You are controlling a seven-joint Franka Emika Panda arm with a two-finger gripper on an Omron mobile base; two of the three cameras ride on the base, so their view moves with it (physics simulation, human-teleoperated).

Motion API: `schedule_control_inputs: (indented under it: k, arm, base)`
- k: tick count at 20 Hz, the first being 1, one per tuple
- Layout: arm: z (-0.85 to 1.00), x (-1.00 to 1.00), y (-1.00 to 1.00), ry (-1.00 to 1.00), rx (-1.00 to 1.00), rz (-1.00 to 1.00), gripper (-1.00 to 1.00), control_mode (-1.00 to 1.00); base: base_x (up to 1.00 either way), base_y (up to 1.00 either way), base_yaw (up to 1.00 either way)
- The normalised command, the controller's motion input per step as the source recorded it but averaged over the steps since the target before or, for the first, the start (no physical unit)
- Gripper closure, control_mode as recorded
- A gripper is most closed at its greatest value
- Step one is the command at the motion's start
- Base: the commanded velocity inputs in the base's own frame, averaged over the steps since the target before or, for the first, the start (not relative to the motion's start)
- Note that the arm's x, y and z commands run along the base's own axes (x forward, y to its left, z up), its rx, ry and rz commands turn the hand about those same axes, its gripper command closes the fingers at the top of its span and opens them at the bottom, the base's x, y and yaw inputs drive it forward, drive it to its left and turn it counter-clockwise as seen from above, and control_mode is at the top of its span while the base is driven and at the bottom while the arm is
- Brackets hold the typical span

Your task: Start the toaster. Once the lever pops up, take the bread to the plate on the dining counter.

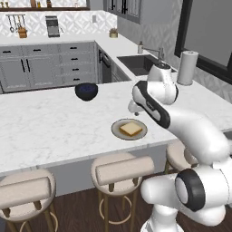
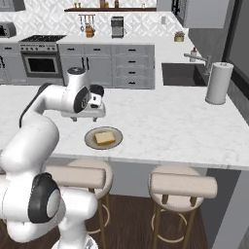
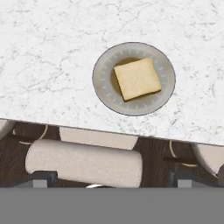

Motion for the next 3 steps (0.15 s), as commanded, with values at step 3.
schedule_control_inputs:
  k: [3]
  arm:
    - [0.08,-0.63,-0.01,0.00,0.01,0.00,-1.00,-1.00]
  base:
    - [0.00,0.00,0.00]
